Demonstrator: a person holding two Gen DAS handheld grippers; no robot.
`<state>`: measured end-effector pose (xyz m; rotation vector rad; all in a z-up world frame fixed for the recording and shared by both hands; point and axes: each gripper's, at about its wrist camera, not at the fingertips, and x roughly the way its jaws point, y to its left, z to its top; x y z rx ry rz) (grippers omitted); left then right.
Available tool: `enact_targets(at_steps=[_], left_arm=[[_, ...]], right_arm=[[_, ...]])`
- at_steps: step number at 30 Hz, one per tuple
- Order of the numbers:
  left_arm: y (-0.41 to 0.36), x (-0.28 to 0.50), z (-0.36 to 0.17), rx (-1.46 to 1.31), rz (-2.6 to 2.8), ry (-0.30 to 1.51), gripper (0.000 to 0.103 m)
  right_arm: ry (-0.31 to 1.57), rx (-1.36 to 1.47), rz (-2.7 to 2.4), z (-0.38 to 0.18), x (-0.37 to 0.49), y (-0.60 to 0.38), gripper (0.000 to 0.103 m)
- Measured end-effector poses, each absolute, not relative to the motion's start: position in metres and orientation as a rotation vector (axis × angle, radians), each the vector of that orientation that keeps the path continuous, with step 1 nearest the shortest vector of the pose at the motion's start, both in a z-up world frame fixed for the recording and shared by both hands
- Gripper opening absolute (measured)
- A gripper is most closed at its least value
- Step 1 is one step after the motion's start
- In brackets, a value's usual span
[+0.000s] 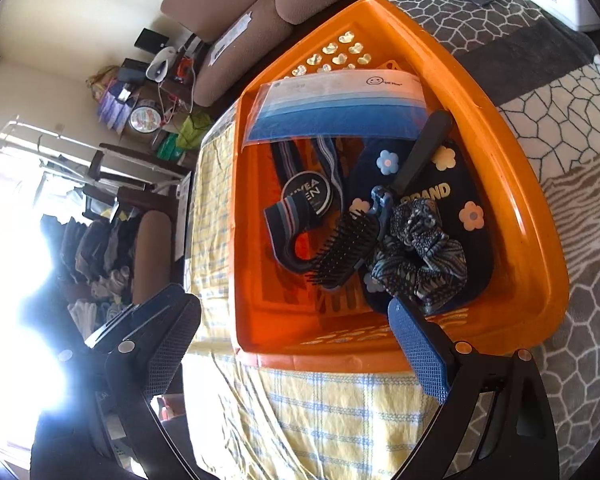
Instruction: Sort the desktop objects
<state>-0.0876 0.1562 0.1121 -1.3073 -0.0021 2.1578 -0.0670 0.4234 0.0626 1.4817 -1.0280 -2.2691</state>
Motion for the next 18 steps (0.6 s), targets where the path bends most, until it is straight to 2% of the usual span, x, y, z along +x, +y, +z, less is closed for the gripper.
enact_targets(at_steps=[8,10,18], left_arm=[[0.111,-0.057,0.122,-1.297,2.274,0.017,0.063],[0.099,-0.05,0.123,-1.293,2.3,0.012,0.075],[0.054,-0.026,0.111,-1.316,2.411,-0.006,0.082]], right_arm=[[-0.924,1.493,-2.31,0.077,-0.043,0.391,0.097],[-0.873,1.495,-2.337,0.08,-0.036,0.38,0.097],[-0.624,1.477,-2.457,0.082,-0.01,0.325,0.097]])
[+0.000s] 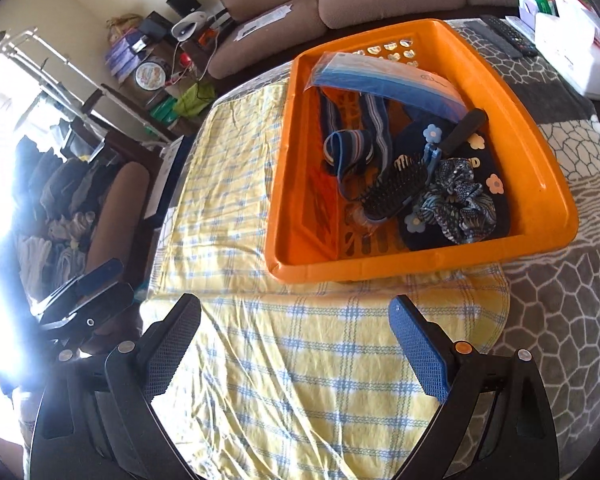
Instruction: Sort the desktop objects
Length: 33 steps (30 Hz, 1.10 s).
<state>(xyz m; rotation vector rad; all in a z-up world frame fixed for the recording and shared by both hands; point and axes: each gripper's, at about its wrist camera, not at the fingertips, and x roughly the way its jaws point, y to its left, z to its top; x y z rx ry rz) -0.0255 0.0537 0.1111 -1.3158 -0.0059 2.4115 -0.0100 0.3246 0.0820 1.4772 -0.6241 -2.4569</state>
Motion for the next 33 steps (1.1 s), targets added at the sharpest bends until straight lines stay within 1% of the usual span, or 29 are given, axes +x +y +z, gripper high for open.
enact_targets(at_steps=[2,3,4,9,12,16,21,26,31,33], left_arm=[[0.043,-0.019,0.106,-1.319,2.452,-0.003,0.09],[0.038,-0.014,0.102,-1.316,2.477,-0.002,0.102],[0.032,-0.01,0.098,-1.311,2.507,0.007,0.103],[0.015,-0.001,0.071,-1.333,2.576,-0.023,0.103],[0.013,0.002,0.057,-1.345,2.614,-0.022,0.103],[0.017,0.004,0.043,-1.335,2.637,0.004,0.103],[0.02,-0.001,0.028,-1.349,2.64,-0.007,0.103],[0.026,-0.006,0.015,-1.362,2.638,-0.002,0.103],[0.03,-0.01,0.006,-1.365,2.635,0.015,0.103],[0.031,-0.011,0.004,-1.368,2.64,0.025,0.103]], right_arm=[[-0.616,1.466,-2.467,0.079,-0.003,0.315,0.097],[-0.61,1.459,-2.475,0.077,0.0,0.311,0.097],[-0.601,1.451,-2.487,0.075,0.002,0.307,0.097],[-0.529,1.426,-2.571,0.062,0.011,0.287,0.097],[-0.465,1.411,-2.633,0.053,0.013,0.276,0.102],[-0.357,1.397,-2.688,0.044,0.012,0.262,0.102],[-0.246,1.461,-2.676,0.026,0.006,0.249,0.103],[-0.239,1.465,-2.687,0.014,0.005,0.249,0.103],[-0.183,1.446,-2.726,0.014,0.005,0.247,0.103],[-0.195,1.432,-2.754,0.014,0.006,0.252,0.103]])
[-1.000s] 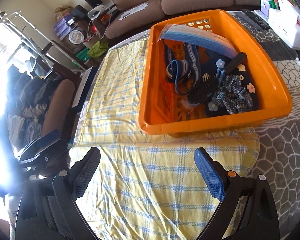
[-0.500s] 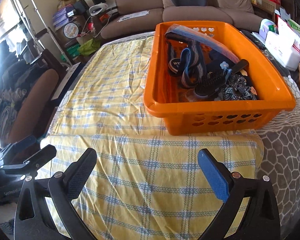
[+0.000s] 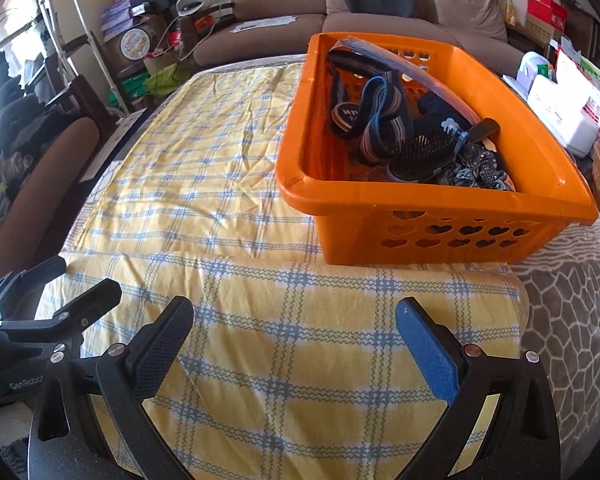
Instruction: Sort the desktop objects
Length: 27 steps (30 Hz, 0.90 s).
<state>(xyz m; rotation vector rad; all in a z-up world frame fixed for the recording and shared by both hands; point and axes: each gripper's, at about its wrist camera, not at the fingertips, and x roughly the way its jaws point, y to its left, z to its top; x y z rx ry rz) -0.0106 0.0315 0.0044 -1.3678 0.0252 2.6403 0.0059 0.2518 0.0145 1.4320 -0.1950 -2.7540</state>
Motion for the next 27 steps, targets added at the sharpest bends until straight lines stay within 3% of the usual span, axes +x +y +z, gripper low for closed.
enact_targets(at_steps=[6,13,19,27], left_arm=[[0.04,-0.014,0.0,-1.4,2.66,0.104,0.103],[0.038,-0.013,-0.001,-1.393,2.662,0.088,0.103],[0.038,-0.014,-0.001,-1.394,2.661,0.086,0.103],[0.038,-0.014,-0.001,-1.392,2.661,0.086,0.103]], right_arm=[[-0.184,1.39,-2.796,0.011,0.008,0.257,0.103],[-0.189,1.339,-2.82,0.009,0.014,0.258,0.103],[-0.038,1.402,-2.844,0.004,0.009,0.245,0.103],[-0.055,1.403,-2.843,0.005,0.009,0.249,0.103]])
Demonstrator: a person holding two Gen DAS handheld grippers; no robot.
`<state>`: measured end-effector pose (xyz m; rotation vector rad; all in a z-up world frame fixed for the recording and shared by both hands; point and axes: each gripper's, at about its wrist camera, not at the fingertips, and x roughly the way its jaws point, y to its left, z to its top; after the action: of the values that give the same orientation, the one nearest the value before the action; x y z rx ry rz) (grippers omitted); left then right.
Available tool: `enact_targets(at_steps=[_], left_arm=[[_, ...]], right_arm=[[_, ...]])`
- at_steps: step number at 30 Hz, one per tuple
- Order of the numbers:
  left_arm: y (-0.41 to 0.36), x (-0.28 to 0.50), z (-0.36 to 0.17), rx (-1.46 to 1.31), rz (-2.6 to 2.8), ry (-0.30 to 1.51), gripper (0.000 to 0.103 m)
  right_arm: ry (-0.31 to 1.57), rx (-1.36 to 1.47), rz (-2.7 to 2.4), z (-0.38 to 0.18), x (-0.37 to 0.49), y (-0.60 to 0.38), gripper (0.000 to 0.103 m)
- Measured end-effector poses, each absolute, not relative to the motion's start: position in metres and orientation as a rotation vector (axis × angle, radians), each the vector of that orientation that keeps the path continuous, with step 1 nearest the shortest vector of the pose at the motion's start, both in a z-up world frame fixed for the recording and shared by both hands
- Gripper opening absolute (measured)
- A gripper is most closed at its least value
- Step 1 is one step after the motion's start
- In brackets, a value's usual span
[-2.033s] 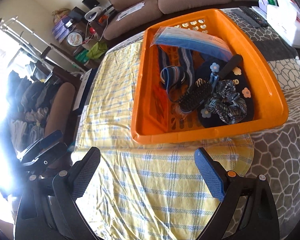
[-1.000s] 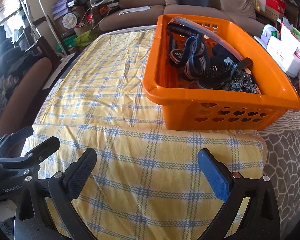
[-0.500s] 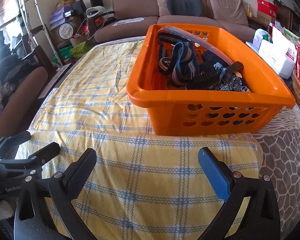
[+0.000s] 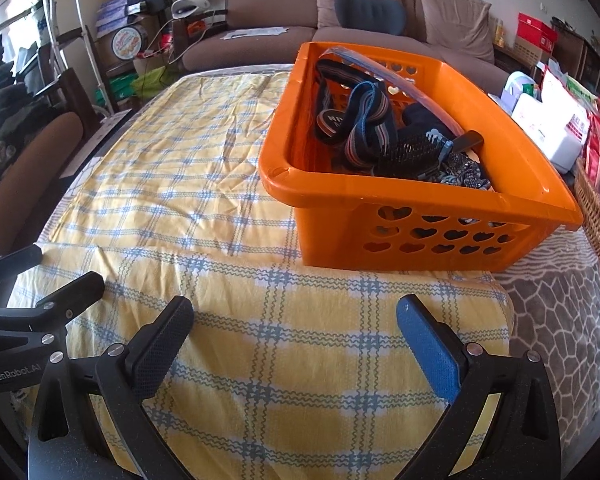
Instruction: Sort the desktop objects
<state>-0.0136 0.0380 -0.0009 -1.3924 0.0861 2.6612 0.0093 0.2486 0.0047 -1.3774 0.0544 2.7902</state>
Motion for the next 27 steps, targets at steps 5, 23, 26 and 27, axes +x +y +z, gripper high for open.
enact_targets(at_steps=[5,23,26,27], left_arm=[[0.038,-0.013,-0.001,-1.393,2.661,0.087,0.103],[0.038,-0.013,-0.001,-1.389,2.662,0.086,0.103],[0.038,-0.013,-0.001,-1.388,2.663,0.085,0.103],[0.038,-0.013,-0.001,-1.389,2.662,0.085,0.103]], right_arm=[[0.119,-1.344,2.785,0.011,0.012,0.255,0.103],[0.081,-1.359,2.716,0.004,0.007,0.259,0.103],[0.081,-1.359,2.716,0.004,0.007,0.259,0.103],[0.082,-1.359,2.717,0.004,0.007,0.259,0.103]])
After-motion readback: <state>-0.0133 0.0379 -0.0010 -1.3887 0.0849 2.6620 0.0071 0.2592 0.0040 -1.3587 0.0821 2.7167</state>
